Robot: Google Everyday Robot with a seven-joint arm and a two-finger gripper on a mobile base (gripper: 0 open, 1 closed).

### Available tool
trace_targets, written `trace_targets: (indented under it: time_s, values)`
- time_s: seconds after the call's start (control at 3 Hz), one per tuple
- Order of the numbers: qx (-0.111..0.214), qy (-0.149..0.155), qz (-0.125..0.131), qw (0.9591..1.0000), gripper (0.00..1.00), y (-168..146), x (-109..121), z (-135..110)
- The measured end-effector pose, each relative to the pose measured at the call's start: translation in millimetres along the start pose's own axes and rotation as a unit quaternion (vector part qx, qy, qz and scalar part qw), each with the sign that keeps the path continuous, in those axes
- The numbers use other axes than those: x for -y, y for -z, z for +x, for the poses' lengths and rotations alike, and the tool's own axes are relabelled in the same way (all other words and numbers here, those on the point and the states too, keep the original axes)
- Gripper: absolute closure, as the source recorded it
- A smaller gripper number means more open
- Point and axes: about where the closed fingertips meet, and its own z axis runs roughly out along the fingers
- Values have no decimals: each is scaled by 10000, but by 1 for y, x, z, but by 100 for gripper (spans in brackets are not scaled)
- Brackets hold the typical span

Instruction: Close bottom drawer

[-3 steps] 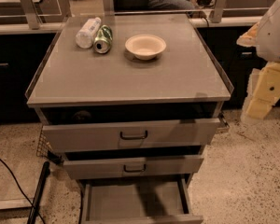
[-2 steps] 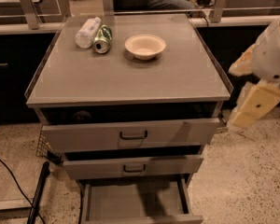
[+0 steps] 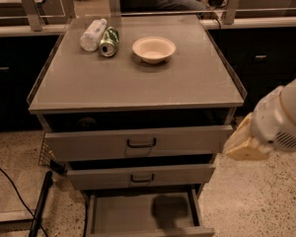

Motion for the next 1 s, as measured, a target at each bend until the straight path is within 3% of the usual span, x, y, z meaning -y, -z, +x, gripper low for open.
trace_targets:
  time_s: [0.33, 0.67, 1.0]
  values:
    - [358, -149, -190, 9991, 100, -70, -40, 14]
    - [523, 0, -479, 9975, 100, -130, -77, 25]
    - [522, 1, -478, 9975, 100, -130, -77, 25]
